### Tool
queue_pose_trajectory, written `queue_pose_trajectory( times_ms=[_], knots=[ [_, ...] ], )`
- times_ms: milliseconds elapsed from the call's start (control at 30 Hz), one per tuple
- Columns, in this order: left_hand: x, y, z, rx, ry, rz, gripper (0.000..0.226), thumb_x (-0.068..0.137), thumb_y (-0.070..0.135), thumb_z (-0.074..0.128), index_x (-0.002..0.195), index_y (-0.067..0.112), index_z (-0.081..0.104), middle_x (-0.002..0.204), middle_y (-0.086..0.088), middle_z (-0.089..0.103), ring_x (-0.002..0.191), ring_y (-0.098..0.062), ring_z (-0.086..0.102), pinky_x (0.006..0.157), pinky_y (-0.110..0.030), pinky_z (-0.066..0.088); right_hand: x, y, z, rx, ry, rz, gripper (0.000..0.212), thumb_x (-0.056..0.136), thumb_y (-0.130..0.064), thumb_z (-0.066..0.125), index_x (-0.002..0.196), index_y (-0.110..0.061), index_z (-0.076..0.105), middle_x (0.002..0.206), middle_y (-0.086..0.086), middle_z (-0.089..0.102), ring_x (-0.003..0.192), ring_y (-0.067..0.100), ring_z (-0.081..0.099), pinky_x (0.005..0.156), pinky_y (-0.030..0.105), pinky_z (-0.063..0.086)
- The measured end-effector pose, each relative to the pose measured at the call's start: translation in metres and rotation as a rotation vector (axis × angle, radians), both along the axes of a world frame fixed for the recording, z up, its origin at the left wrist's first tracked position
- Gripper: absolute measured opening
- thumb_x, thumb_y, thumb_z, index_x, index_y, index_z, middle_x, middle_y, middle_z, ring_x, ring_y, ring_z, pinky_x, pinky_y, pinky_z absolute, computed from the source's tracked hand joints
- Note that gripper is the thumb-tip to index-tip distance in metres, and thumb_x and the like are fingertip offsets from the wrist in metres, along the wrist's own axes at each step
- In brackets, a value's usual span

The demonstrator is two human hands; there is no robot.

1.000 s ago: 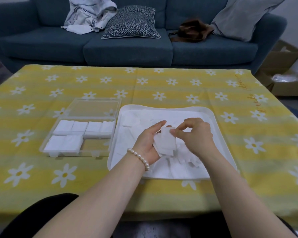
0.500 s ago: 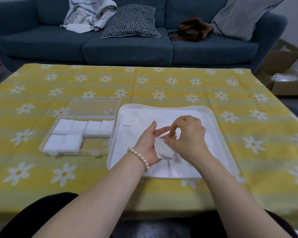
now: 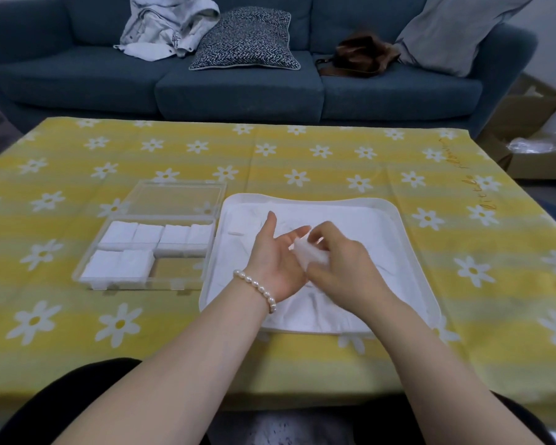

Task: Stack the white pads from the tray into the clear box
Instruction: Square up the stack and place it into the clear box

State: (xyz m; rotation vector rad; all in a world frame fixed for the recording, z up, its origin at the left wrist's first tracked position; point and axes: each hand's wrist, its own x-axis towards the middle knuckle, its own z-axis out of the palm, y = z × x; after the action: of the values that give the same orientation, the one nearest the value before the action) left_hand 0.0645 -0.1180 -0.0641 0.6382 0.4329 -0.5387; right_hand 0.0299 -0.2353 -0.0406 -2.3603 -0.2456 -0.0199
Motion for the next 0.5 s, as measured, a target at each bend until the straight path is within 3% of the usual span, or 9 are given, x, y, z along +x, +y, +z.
queue_pose_trajectory(
  times_ms=[67, 133, 200, 233, 300, 400, 433, 500],
  knots=[
    [0.001, 0.002, 0.002, -0.009, -0.037, 0.03, 0.066, 0.085, 0.065, 0.047, 0.113, 0.006, 0.055, 0.108, -0.02, 0.065, 0.097, -0.036, 0.065, 0.086, -0.045, 0.05, 0.005, -0.004, 0.001, 0.171, 0.092, -0.17, 0.023, 0.08, -0.006, 0.058, 0.092, -0.021, 0.046, 0.079, -0.002, 0.059, 0.063, 0.012, 0.053, 0.048, 0.014, 0.037],
    [0.0, 0.004, 0.004, 0.0, -0.053, 0.066, 0.062, 0.084, 0.056, 0.056, 0.12, 0.005, 0.054, 0.12, -0.02, 0.061, 0.111, -0.038, 0.059, 0.096, -0.047, 0.046, 0.008, -0.006, 0.002, 0.517, 0.228, -0.276, 0.023, 0.079, 0.004, 0.059, 0.086, -0.016, 0.049, 0.072, 0.005, 0.062, 0.06, 0.018, 0.056, 0.056, 0.019, 0.045],
    [-0.003, 0.002, 0.003, 0.0, -0.073, 0.055, 0.052, 0.084, 0.044, 0.058, 0.116, 0.003, 0.057, 0.113, -0.019, 0.064, 0.103, -0.035, 0.061, 0.09, -0.041, 0.047, 0.008, -0.005, 0.004, 0.846, 0.369, -0.306, 0.022, 0.08, 0.008, 0.06, 0.084, -0.011, 0.051, 0.068, 0.009, 0.06, 0.062, 0.025, 0.058, 0.065, 0.033, 0.05],
    [-0.006, -0.001, 0.002, 0.0, -0.076, 0.025, 0.046, 0.086, 0.041, 0.056, 0.111, 0.003, 0.059, 0.106, -0.018, 0.066, 0.097, -0.034, 0.062, 0.087, -0.039, 0.045, 0.008, -0.004, 0.003, 0.91, 0.405, -0.302, 0.019, 0.081, 0.008, 0.061, 0.086, -0.009, 0.052, 0.07, 0.01, 0.061, 0.064, 0.026, 0.06, 0.066, 0.036, 0.051],
    [-0.011, -0.008, 0.0, -0.013, -0.068, -0.008, 0.036, 0.09, 0.037, 0.05, 0.103, 0.006, 0.061, 0.095, -0.015, 0.069, 0.09, -0.03, 0.064, 0.087, -0.037, 0.043, 0.009, 0.0, -0.003, 0.799, 0.377, -0.296, 0.016, 0.08, 0.004, 0.063, 0.089, -0.008, 0.056, 0.076, 0.01, 0.064, 0.067, 0.022, 0.061, 0.067, 0.033, 0.051],
    [-0.012, -0.012, -0.004, -0.064, -0.042, 0.031, 0.03, 0.096, 0.031, 0.044, 0.103, 0.008, 0.062, 0.089, -0.012, 0.069, 0.094, -0.027, 0.063, 0.09, -0.036, 0.046, 0.007, 0.006, -0.015, 0.244, 0.099, -0.283, 0.015, 0.079, -0.011, 0.068, 0.093, -0.017, 0.064, 0.091, -0.002, 0.061, 0.083, 0.011, 0.055, 0.07, 0.022, 0.042],
    [-0.011, -0.011, -0.004, -0.086, -0.04, 0.044, 0.029, 0.097, 0.031, 0.043, 0.103, 0.008, 0.061, 0.089, -0.011, 0.068, 0.096, -0.027, 0.062, 0.087, -0.035, 0.05, 0.007, 0.007, -0.018, 0.066, -0.027, -0.297, 0.018, 0.078, -0.017, 0.07, 0.096, -0.018, 0.068, 0.098, -0.001, 0.059, 0.092, 0.014, 0.051, 0.076, 0.025, 0.04],
    [-0.009, -0.006, -0.004, -0.131, -0.023, 0.053, 0.031, 0.096, 0.035, 0.045, 0.103, 0.008, 0.059, 0.088, -0.01, 0.066, 0.089, -0.024, 0.063, 0.066, -0.028, 0.056, 0.008, 0.009, -0.024, -0.097, -0.265, -0.317, 0.021, 0.073, -0.02, 0.074, 0.094, -0.017, 0.073, 0.107, 0.005, 0.06, 0.101, 0.027, 0.051, 0.082, 0.035, 0.04]
  ],
)
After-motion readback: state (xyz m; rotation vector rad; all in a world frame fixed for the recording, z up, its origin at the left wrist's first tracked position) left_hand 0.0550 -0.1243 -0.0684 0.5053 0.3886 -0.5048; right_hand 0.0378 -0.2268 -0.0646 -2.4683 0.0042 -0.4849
